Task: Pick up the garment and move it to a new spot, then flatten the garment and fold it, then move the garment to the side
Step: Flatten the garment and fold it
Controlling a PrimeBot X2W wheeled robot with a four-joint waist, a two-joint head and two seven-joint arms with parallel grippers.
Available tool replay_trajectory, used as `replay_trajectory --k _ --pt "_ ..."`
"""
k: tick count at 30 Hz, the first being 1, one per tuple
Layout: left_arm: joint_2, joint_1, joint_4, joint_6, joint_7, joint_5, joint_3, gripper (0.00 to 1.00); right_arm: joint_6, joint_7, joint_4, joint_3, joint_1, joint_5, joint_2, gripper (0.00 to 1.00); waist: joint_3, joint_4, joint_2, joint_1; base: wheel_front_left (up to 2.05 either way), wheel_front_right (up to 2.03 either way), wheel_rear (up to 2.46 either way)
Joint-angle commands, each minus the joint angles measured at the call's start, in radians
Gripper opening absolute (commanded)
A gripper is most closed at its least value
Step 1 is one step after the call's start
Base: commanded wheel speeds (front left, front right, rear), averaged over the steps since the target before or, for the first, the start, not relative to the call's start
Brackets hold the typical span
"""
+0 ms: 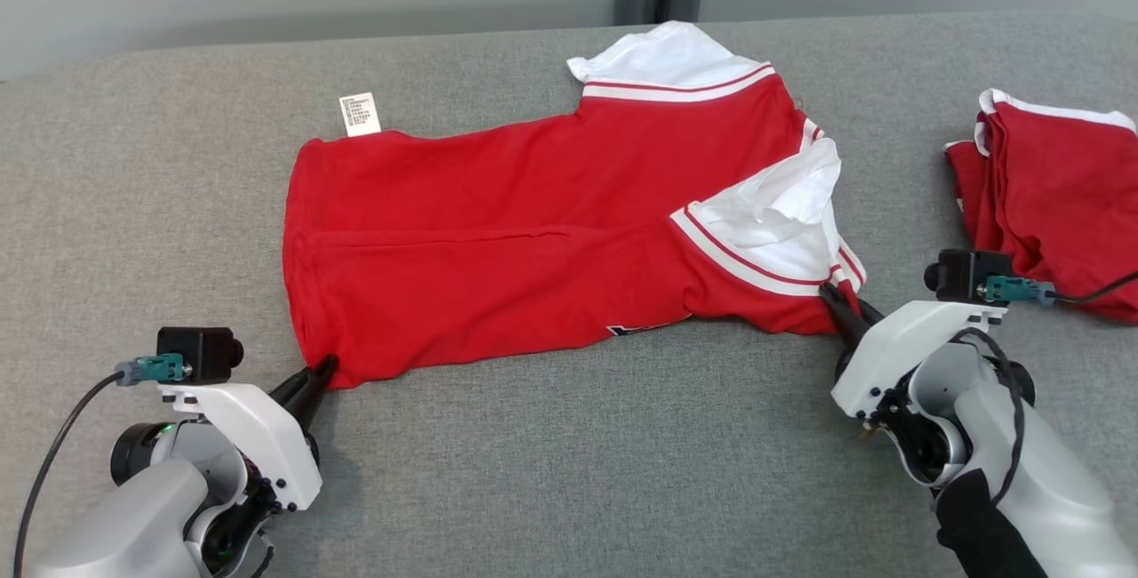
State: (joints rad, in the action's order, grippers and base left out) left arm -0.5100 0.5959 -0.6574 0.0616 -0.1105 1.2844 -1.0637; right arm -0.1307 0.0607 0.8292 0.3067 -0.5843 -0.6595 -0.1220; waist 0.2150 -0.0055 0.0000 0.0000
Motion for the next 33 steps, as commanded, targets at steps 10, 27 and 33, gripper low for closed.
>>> replay_trajectory --k 10,27,33 --pt "-0.09 -0.046 0.11 -0.009 0.025 0.006 -0.006 0.0 0.0 0.016 -0.034 0.04 0.049 -0.088 -0.075 0.0 -0.062 0.008 0.0 0.0 0.0 0.0 0.0" --pt "-0.287 -0.238 0.517 -0.159 0.102 0.039 -0.057 0.0 0.0 0.126 -0.303 0.041 0.35 -0.264 -0.221 0.0 -0.175 0.007 0.0 0.0 0.0 0.0 0.0" --pt "-0.332 -0.283 0.603 -0.19 0.126 0.054 -0.074 0.0 0.0 0.174 -0.388 -0.024 0.47 -0.254 -0.228 0.0 -0.178 0.011 0.0 0.0 0.0 0.0 0.0"
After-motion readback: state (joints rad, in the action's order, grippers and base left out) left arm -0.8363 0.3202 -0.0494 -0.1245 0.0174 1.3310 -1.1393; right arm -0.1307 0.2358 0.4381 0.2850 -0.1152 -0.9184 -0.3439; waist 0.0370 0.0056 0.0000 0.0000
